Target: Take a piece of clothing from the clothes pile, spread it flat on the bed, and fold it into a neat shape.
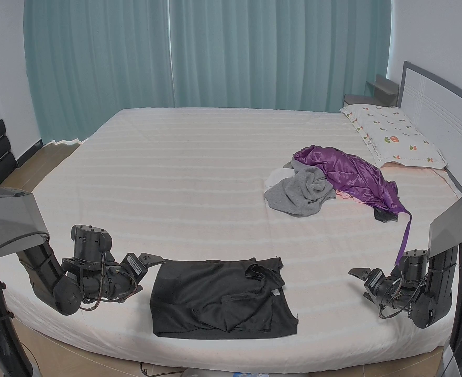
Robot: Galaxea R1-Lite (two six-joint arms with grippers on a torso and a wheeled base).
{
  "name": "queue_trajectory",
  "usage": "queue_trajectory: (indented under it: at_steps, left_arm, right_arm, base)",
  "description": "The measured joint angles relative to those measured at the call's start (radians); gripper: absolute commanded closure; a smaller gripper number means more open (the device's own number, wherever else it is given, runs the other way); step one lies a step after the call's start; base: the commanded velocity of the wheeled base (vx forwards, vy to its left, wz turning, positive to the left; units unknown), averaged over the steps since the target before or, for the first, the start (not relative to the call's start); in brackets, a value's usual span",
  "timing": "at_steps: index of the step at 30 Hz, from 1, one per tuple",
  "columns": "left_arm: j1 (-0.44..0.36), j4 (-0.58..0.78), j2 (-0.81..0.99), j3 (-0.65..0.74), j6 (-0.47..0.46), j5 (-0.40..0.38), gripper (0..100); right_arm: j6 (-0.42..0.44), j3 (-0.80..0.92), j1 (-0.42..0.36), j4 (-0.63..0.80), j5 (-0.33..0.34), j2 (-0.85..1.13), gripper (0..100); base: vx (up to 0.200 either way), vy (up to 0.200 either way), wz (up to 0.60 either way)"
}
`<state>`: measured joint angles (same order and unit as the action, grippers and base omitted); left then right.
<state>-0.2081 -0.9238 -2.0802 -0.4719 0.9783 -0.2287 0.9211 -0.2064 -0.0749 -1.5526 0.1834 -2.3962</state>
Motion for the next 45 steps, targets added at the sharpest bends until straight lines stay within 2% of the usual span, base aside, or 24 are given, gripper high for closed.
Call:
queue_trajectory:
  at_steps: [6,14,20,25,29,39,45]
  left_arm:
    - [0.0,-0.046,-0.029,-0.001,-0.002,0.0,0]
    - [0.0,-0.083,-0.053,0.009,-0.003,0.001,0]
    - [0.001,-0.099,-0.061,0.014,-0.001,0.001,0]
    - [0.0,-0.127,-0.066,0.021,0.002,0.002,0]
    - [-0.001,-0.135,-0.07,0.025,0.003,0.003,0]
    - [0.001,-0.171,-0.074,0.049,0.003,0.003,0]
    - [0.002,-0.177,-0.076,0.058,0.003,0.003,0]
  right_arm:
    - [-0.031,0.0,-0.02,0.0,-0.016,0.011,0]
    - [-0.058,0.011,-0.212,0.004,-0.097,0.068,0]
    - [-0.158,-0.002,-0.331,0.064,-0.197,0.087,0]
    - [-0.242,-0.031,-0.367,0.163,-0.247,0.111,0]
    - [-0.268,-0.071,-0.396,0.224,-0.287,0.137,0]
    - [-0.316,-0.202,-0.465,0.425,-0.304,0.194,0]
    - [-0.365,-0.27,-0.486,0.601,-0.338,0.202,0]
  base:
    - [0.0,0.2,0.0]
    - [0.0,0.15,0.0]
    - [0.0,0.0,0.0]
    - [0.0,0.0,0.0]
    - [0.0,0.0,0.0]
    - [0.0,0.0,0.0]
    - [0.0,0.0,0.0]
